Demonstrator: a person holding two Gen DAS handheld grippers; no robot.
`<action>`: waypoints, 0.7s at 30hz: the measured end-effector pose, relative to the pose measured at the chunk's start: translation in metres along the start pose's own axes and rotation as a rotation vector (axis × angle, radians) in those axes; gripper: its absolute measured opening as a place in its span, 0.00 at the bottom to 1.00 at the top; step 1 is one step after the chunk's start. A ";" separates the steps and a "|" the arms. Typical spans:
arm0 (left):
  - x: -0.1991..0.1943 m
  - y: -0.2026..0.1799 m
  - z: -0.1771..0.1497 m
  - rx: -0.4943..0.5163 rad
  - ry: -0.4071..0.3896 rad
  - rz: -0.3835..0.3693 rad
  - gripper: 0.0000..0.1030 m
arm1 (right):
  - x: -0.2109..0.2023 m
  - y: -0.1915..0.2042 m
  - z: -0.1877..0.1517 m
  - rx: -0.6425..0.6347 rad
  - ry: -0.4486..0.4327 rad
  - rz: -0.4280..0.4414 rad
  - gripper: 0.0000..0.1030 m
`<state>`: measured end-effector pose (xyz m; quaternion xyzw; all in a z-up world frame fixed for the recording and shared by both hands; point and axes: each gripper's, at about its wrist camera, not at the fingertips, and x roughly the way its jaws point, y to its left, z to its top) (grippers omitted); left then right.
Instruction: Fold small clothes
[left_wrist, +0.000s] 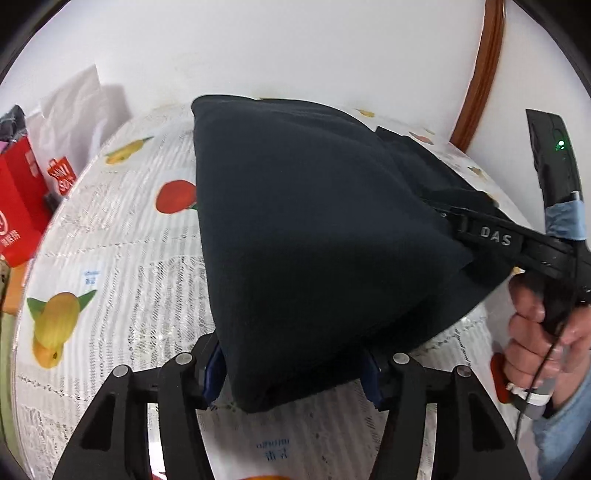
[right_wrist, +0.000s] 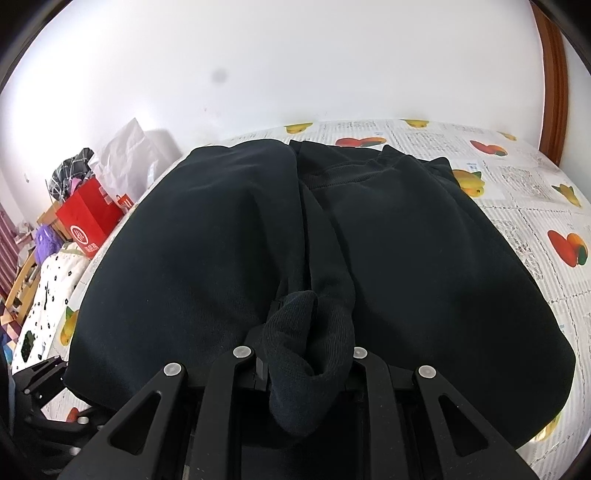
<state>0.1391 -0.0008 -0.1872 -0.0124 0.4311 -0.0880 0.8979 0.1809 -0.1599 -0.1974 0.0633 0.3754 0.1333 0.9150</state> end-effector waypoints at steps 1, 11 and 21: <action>0.001 0.000 0.001 -0.002 -0.003 0.007 0.50 | 0.000 -0.001 0.000 0.003 0.000 0.005 0.17; -0.010 0.014 -0.006 0.003 -0.019 0.059 0.42 | -0.048 -0.002 0.016 -0.033 -0.159 0.029 0.15; -0.010 0.016 -0.008 0.012 -0.027 0.062 0.42 | -0.055 -0.070 -0.017 0.086 -0.097 -0.011 0.17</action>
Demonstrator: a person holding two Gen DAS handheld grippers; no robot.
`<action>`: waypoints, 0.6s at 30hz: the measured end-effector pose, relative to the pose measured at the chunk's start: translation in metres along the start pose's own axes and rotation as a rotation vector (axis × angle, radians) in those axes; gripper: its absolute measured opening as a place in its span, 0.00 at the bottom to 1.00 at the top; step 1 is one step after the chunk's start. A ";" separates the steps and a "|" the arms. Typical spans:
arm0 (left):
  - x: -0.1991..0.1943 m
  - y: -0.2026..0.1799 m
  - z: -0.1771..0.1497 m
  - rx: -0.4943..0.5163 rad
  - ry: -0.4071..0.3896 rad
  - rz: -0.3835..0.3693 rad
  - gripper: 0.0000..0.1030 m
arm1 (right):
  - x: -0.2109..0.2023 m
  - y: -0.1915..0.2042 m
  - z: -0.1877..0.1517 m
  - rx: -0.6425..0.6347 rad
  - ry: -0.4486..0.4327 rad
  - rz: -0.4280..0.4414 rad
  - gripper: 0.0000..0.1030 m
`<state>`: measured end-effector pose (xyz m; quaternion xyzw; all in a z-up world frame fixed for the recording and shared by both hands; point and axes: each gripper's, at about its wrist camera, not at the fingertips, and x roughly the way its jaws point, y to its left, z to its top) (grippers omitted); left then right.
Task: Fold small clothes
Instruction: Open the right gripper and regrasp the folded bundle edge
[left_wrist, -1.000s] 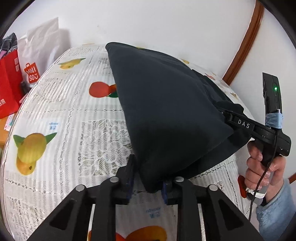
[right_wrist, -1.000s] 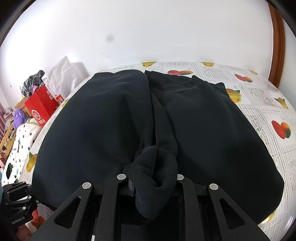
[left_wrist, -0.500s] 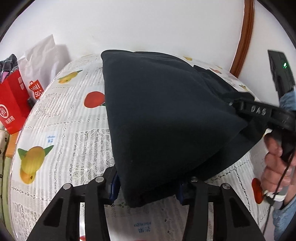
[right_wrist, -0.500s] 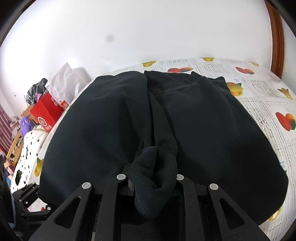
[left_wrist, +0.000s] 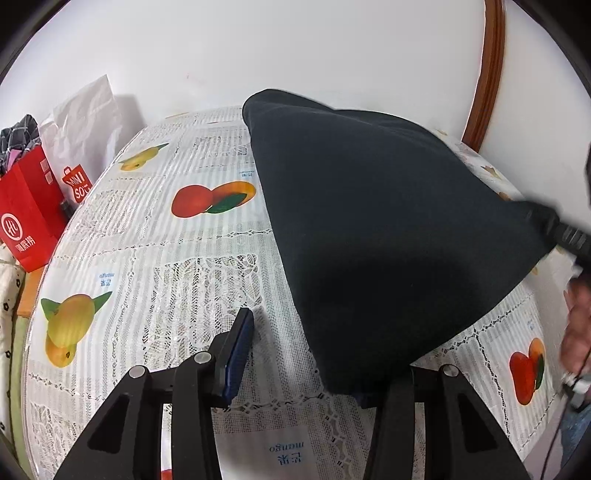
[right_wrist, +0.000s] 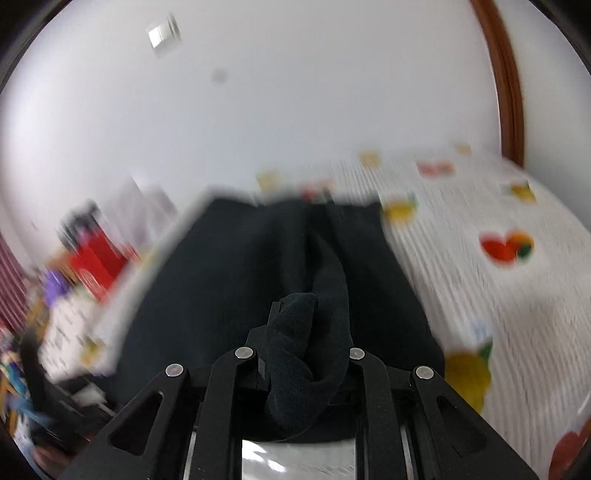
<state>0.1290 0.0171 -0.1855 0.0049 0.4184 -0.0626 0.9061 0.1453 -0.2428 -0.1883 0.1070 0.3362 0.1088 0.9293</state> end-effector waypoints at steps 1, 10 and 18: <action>0.000 0.001 0.000 -0.002 0.002 -0.004 0.42 | 0.007 -0.001 -0.005 -0.001 0.032 -0.012 0.19; -0.001 0.001 -0.001 0.004 -0.007 -0.009 0.42 | -0.031 -0.014 0.005 0.016 -0.054 -0.031 0.39; -0.003 0.001 -0.002 0.001 -0.009 -0.012 0.42 | 0.005 0.007 0.028 -0.084 0.009 0.033 0.38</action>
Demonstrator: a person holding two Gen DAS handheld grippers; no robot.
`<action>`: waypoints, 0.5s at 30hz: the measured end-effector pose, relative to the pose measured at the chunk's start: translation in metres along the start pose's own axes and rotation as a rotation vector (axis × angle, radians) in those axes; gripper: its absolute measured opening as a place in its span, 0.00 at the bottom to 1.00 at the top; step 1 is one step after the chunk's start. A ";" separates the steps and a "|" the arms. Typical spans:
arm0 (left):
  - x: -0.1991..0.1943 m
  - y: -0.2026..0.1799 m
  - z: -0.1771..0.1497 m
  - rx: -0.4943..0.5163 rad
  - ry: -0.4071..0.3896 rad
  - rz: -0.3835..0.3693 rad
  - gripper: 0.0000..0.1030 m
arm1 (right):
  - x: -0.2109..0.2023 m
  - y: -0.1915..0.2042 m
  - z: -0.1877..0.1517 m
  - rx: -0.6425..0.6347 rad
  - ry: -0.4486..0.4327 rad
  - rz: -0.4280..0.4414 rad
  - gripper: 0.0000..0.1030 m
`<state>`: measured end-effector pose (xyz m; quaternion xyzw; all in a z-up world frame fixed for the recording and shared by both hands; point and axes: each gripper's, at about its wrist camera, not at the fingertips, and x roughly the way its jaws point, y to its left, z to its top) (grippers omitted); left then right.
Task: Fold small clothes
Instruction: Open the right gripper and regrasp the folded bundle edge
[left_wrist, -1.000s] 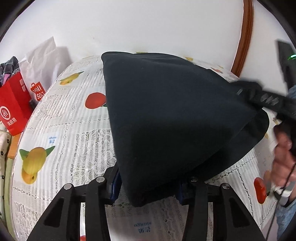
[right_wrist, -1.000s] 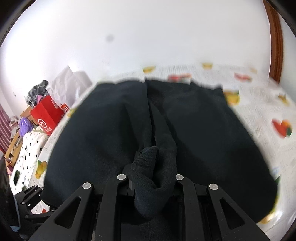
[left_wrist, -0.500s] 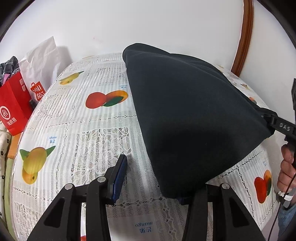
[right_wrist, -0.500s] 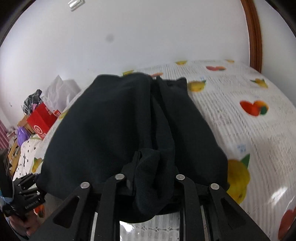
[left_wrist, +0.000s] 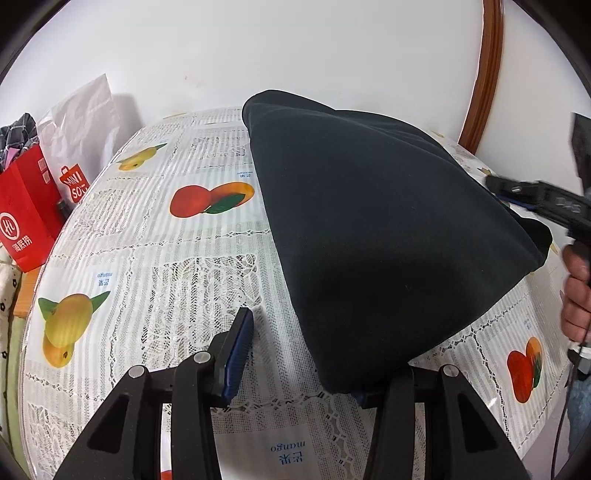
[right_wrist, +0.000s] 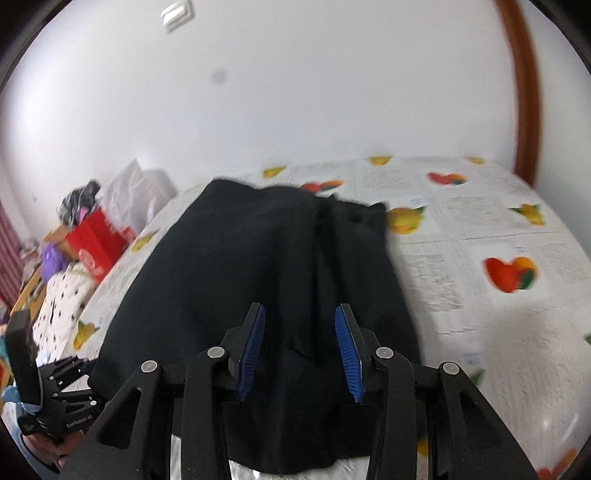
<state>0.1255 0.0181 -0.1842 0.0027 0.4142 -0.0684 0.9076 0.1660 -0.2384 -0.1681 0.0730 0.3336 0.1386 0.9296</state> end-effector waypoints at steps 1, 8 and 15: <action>0.000 0.000 0.000 0.000 0.000 0.000 0.42 | 0.011 0.001 0.001 0.001 0.029 -0.007 0.38; -0.001 -0.001 0.000 0.002 -0.001 0.004 0.42 | 0.023 -0.003 0.007 -0.005 0.045 0.004 0.06; 0.000 -0.002 0.000 0.012 -0.002 0.012 0.43 | 0.009 -0.027 0.014 0.061 -0.011 0.052 0.05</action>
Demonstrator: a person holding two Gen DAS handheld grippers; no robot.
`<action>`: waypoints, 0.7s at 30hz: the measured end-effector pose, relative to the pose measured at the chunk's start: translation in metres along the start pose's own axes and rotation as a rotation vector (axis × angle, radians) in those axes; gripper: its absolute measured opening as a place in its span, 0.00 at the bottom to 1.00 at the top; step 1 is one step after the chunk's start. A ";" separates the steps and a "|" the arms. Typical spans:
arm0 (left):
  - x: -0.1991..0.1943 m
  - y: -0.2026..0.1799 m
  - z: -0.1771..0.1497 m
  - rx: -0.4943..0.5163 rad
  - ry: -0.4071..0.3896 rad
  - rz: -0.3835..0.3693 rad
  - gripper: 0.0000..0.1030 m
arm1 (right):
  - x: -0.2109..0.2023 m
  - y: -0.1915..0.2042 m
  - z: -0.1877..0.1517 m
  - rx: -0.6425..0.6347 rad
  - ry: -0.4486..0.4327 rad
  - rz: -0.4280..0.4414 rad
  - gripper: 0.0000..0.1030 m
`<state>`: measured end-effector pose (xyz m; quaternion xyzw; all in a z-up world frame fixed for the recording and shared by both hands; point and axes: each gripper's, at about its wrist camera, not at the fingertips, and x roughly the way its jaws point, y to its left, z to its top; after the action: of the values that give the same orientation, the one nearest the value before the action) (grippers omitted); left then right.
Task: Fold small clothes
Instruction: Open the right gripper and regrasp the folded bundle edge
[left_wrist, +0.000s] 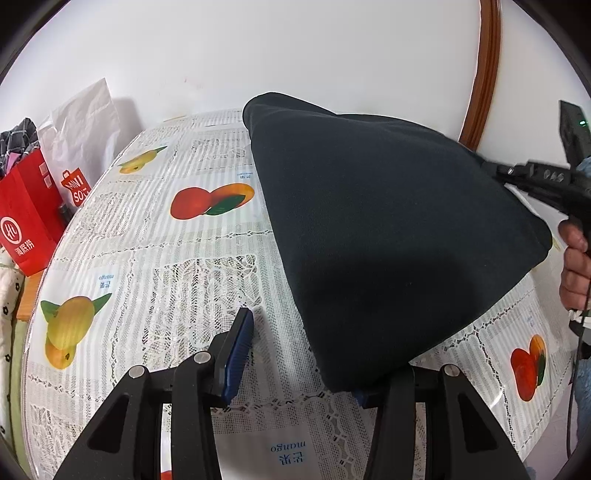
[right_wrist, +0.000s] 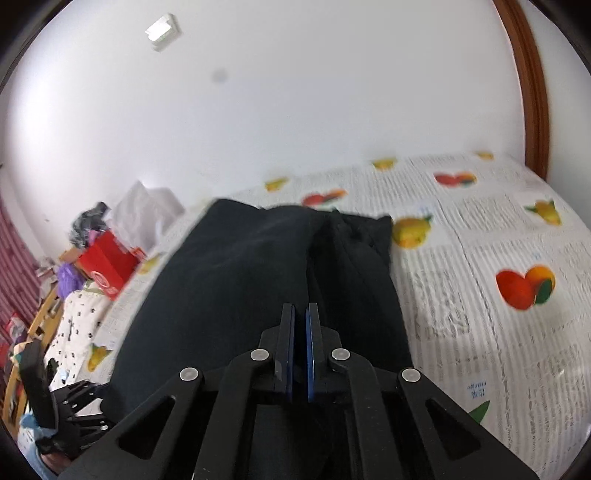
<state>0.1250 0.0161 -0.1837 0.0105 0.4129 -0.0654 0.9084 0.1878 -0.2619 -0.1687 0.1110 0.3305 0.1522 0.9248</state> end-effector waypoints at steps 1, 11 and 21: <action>0.000 0.000 0.000 0.000 0.000 -0.001 0.43 | 0.004 0.002 -0.001 -0.013 0.019 -0.017 0.05; 0.000 0.000 0.000 -0.003 0.000 -0.003 0.43 | -0.025 0.002 -0.009 -0.019 -0.005 -0.076 0.07; 0.000 0.000 0.000 -0.002 -0.001 -0.003 0.43 | -0.041 -0.013 -0.040 0.116 0.051 0.059 0.50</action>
<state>0.1253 0.0165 -0.1839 0.0088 0.4126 -0.0662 0.9085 0.1349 -0.2847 -0.1797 0.1704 0.3589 0.1628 0.9031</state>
